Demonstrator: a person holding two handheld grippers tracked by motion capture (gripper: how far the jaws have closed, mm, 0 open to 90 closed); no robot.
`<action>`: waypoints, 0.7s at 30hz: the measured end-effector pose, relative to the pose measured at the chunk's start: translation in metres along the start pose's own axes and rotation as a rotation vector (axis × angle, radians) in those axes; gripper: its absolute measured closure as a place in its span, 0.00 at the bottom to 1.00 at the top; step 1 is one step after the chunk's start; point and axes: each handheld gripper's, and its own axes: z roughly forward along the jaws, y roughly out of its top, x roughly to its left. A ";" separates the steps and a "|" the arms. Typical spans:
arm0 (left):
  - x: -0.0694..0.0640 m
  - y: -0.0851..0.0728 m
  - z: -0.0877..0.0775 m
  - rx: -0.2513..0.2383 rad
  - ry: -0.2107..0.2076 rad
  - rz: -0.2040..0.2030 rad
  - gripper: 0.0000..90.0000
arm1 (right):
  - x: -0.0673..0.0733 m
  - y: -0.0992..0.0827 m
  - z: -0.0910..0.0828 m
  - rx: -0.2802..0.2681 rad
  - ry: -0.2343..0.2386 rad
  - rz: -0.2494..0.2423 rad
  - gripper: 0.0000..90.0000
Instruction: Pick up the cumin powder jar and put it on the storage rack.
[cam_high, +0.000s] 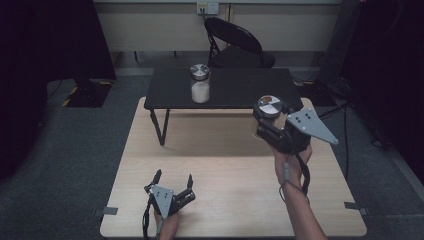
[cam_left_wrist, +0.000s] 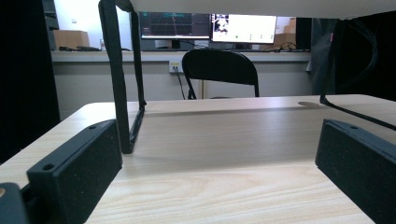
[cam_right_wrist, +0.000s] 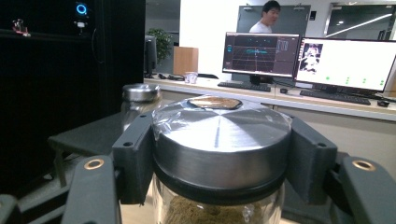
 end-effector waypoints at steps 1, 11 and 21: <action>0.000 0.000 0.000 -0.001 0.001 0.000 0.00 | -0.002 0.002 0.003 -0.001 0.000 0.004 0.39; -0.001 0.000 0.000 -0.001 0.006 0.000 0.00 | -0.020 0.020 0.048 0.028 -0.007 0.024 0.39; -0.002 0.000 0.000 0.000 0.010 -0.001 0.00 | -0.032 0.021 0.093 0.060 0.006 0.043 0.39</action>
